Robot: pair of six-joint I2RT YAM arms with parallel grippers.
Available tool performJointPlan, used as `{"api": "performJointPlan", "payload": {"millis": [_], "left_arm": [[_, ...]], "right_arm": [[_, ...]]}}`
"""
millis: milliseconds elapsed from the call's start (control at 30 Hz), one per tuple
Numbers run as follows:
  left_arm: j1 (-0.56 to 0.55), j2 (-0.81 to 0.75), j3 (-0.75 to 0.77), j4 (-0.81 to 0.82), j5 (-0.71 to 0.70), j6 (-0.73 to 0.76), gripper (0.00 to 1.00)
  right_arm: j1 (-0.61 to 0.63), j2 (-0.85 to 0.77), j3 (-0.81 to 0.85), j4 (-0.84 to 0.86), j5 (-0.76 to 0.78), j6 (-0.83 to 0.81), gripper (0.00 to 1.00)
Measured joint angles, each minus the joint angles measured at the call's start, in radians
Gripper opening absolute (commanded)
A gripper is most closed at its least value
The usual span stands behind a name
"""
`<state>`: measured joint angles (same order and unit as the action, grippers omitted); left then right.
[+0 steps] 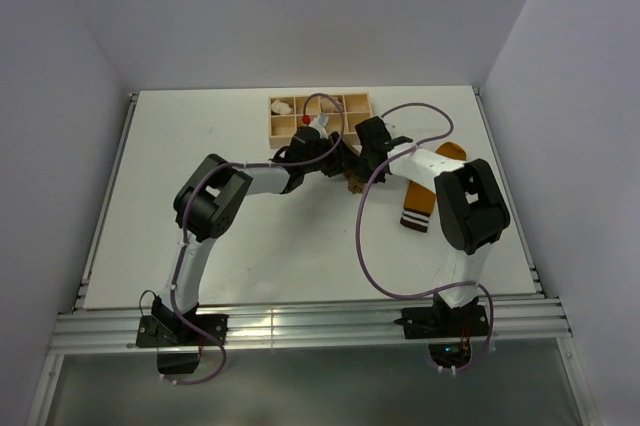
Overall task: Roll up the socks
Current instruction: Roll the sock at the center of the board.
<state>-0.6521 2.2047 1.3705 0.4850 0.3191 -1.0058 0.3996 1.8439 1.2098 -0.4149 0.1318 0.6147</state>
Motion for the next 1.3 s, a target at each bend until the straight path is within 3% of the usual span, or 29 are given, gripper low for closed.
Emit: {"api": "performJointPlan", "payload": {"millis": [533,867,1100,1200,1233,1300], "left_arm": [[-0.015,0.057,0.117,-0.175,0.002,0.051,0.54],[-0.026,0.089,0.164,-0.228,0.002,0.086,0.42],[-0.027,0.106,0.202,-0.264,0.006,0.103,0.42],[-0.026,0.109,0.205,-0.266,0.007,0.102,0.23],[-0.027,0.110,0.205,-0.263,0.009,0.102,0.10],[-0.027,0.110,0.205,-0.255,0.015,0.098,0.01]], "right_arm": [[0.017,0.018,0.041,-0.062,0.035,-0.008,0.00],[0.031,0.037,0.081,-0.114,0.071,-0.032,0.01],[0.054,0.073,0.139,-0.167,0.113,-0.067,0.02],[0.065,0.081,0.152,-0.179,0.130,-0.085,0.06],[0.069,0.081,0.152,-0.179,0.134,-0.087,0.07],[0.072,0.081,0.151,-0.175,0.136,-0.093,0.13]]}}
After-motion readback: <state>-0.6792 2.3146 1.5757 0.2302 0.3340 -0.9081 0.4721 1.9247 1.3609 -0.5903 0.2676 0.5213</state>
